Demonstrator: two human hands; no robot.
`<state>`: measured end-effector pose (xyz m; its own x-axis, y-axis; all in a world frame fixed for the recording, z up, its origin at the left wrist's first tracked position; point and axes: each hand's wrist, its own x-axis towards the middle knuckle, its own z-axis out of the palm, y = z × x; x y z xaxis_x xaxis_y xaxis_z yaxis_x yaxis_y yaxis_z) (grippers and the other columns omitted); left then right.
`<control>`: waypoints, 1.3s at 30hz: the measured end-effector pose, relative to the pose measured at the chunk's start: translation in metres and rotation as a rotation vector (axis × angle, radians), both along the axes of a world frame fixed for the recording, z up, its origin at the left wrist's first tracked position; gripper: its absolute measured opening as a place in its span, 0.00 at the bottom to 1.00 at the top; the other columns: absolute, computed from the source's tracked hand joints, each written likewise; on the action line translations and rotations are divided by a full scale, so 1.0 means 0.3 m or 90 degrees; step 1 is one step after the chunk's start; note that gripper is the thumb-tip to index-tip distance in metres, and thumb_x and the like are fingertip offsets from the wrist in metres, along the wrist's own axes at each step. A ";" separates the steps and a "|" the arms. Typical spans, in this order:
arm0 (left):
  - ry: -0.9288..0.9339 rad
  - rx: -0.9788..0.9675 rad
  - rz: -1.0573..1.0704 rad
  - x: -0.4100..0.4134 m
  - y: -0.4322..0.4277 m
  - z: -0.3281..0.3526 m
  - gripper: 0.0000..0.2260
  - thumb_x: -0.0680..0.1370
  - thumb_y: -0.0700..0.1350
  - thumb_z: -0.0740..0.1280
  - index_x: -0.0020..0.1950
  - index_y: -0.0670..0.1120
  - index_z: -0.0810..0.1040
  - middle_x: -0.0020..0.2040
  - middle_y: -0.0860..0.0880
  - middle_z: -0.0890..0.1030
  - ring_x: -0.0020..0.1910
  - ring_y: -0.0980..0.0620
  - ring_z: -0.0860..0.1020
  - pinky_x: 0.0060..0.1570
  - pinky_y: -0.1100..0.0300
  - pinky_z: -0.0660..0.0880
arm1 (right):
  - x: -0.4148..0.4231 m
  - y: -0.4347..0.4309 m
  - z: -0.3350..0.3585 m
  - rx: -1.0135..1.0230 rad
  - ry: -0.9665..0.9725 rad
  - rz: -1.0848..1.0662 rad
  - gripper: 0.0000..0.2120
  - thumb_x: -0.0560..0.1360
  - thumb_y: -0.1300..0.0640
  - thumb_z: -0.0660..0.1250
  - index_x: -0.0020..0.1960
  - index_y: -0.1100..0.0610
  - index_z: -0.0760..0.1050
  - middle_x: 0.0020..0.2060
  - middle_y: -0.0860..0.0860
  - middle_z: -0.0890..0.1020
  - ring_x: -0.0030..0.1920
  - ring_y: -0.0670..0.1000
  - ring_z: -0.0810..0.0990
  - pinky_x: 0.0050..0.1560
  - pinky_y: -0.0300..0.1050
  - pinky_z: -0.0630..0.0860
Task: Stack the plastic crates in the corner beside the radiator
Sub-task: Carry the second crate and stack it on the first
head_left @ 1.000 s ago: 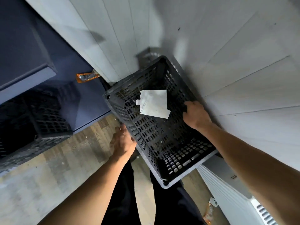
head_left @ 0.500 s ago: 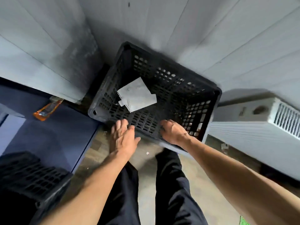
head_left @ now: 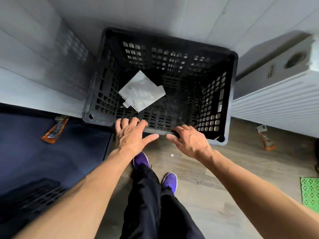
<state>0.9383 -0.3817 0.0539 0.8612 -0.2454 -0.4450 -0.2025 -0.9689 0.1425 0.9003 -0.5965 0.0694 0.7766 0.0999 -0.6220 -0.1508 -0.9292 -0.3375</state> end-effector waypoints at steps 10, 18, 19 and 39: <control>0.135 0.016 -0.065 0.072 0.000 0.041 0.24 0.72 0.72 0.58 0.61 0.60 0.73 0.51 0.55 0.76 0.57 0.48 0.71 0.59 0.51 0.59 | -0.010 -0.084 -0.015 0.039 -0.067 0.080 0.20 0.77 0.42 0.63 0.66 0.48 0.71 0.54 0.50 0.76 0.60 0.54 0.75 0.51 0.51 0.75; 0.046 0.084 -0.187 0.103 -0.035 0.047 0.07 0.79 0.54 0.64 0.54 0.55 0.78 0.41 0.51 0.78 0.41 0.48 0.75 0.43 0.56 0.69 | -0.035 -0.129 -0.065 -0.106 -0.138 0.061 0.15 0.78 0.39 0.59 0.50 0.49 0.76 0.42 0.51 0.82 0.40 0.56 0.77 0.39 0.47 0.70; 0.021 0.087 -0.217 0.102 -0.027 0.044 0.06 0.79 0.53 0.65 0.53 0.55 0.78 0.40 0.51 0.78 0.40 0.48 0.75 0.42 0.56 0.69 | -0.037 -0.124 -0.066 -0.113 -0.152 0.071 0.15 0.79 0.39 0.59 0.50 0.49 0.76 0.41 0.52 0.82 0.38 0.56 0.77 0.38 0.47 0.70; -0.087 0.012 -0.315 0.133 0.032 -0.035 0.05 0.78 0.52 0.66 0.48 0.52 0.79 0.36 0.49 0.78 0.36 0.47 0.74 0.39 0.56 0.68 | -0.073 -0.092 -0.089 -0.147 -0.278 0.060 0.15 0.78 0.41 0.61 0.53 0.51 0.78 0.37 0.55 0.83 0.40 0.61 0.82 0.36 0.48 0.70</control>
<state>0.9781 -0.3721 0.0433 0.6952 -0.6309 -0.3446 -0.6525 -0.7550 0.0659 0.8783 -0.6242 0.0426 0.9638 0.0802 -0.2544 0.0469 -0.9898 -0.1343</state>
